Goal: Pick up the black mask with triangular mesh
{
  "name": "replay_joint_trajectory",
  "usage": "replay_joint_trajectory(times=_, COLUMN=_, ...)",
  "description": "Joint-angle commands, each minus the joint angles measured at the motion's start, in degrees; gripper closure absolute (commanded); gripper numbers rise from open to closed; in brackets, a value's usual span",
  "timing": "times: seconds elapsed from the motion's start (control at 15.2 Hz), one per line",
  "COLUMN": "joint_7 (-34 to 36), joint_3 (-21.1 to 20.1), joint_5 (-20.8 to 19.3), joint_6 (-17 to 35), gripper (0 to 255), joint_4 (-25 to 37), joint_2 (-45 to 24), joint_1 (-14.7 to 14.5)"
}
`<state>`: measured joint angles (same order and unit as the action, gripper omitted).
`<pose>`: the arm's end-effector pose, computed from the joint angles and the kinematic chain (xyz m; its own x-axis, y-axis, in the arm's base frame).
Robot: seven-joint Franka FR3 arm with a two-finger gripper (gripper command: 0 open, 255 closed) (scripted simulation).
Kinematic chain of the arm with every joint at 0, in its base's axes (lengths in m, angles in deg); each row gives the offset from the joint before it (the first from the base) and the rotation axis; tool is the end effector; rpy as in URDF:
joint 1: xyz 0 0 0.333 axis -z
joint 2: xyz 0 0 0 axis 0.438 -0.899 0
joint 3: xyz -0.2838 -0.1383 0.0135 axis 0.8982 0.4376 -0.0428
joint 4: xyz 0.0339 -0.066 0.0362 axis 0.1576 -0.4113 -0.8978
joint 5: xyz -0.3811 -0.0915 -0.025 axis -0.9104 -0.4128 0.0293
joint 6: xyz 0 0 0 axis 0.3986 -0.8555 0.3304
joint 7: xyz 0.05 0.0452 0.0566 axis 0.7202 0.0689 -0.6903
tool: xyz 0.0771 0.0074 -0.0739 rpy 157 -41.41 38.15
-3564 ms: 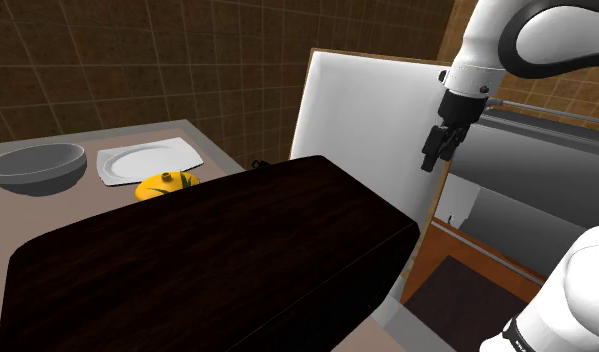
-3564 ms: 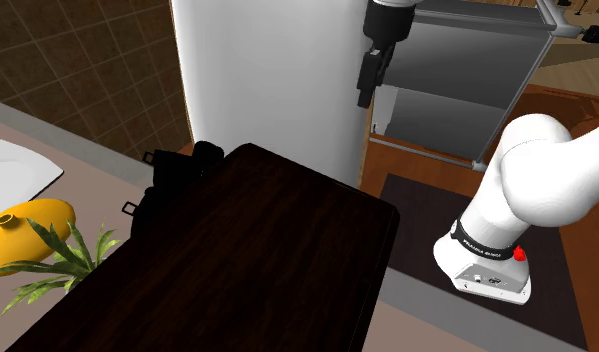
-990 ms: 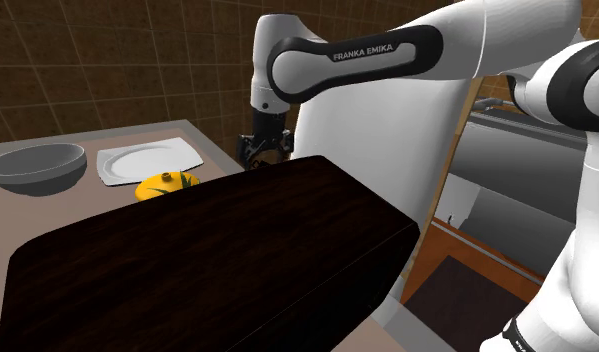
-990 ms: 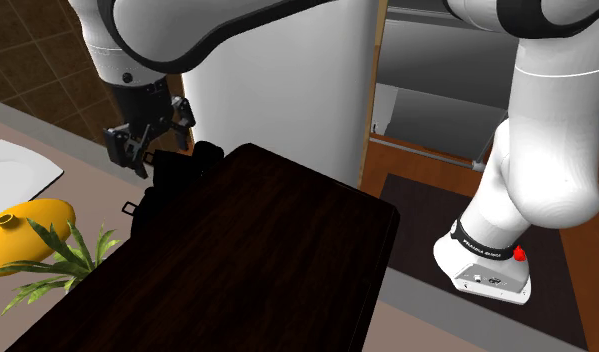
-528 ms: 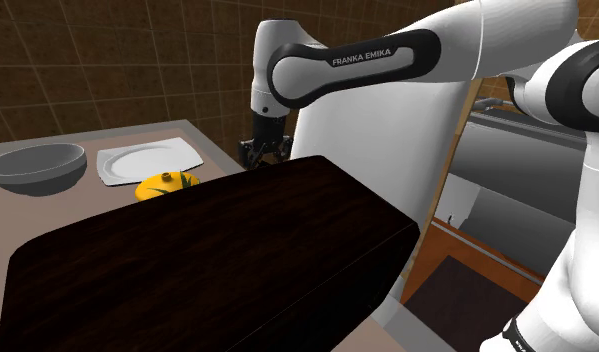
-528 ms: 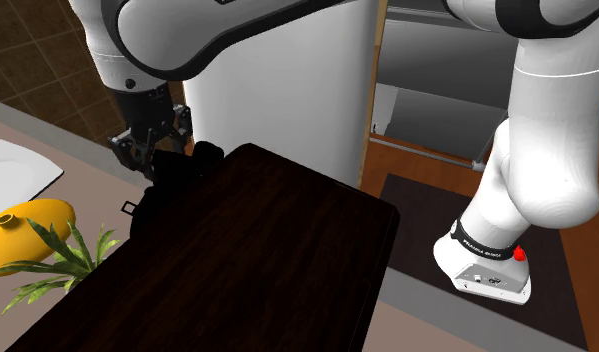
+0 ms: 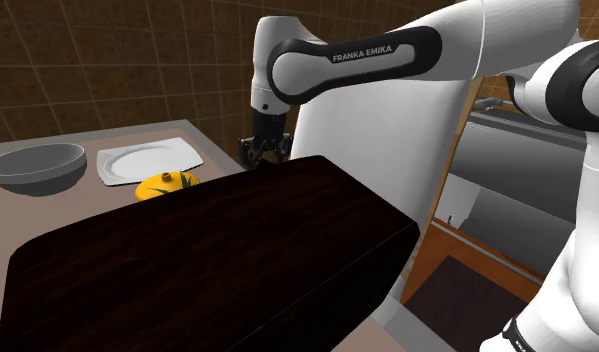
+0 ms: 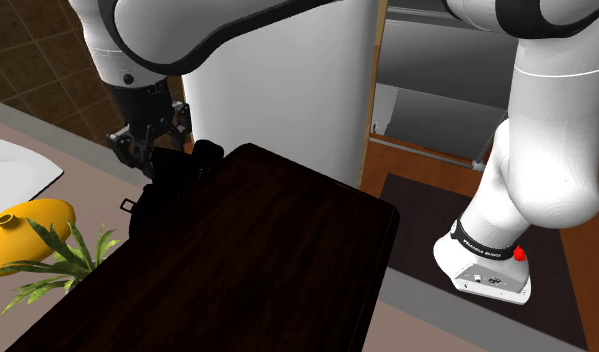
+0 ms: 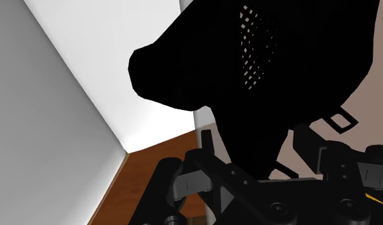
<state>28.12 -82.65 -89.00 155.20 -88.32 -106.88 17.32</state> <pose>0.6085 0.2751 0.4872 0.9954 -0.0645 0.0715 -0.0607 -0.9967 -0.0538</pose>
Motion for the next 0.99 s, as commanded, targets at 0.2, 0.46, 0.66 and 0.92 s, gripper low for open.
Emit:
replay_joint_trajectory(times=0.2, joint_7=0.0, joint_3=-0.1, joint_5=0.1, joint_6=-3.6, gripper=255, joint_4=3.5, joint_2=0.1, joint_1=-0.2)
replay_joint_trajectory(times=0.46, joint_7=-0.1, joint_3=-0.2, joint_5=0.1, joint_6=-6.7, gripper=255, joint_4=6.8, joint_2=0.0, joint_1=-0.4)
replay_joint_trajectory(times=0.66, joint_7=-0.1, joint_3=-0.2, joint_5=0.0, joint_6=-9.2, gripper=255, joint_4=9.6, joint_2=-0.3, joint_1=-0.7)
replay_joint_trajectory(times=0.92, joint_7=-0.1, joint_3=-0.2, joint_5=-0.1, joint_6=-11.0, gripper=255, joint_4=11.7, joint_2=-0.7, joint_1=-0.9)
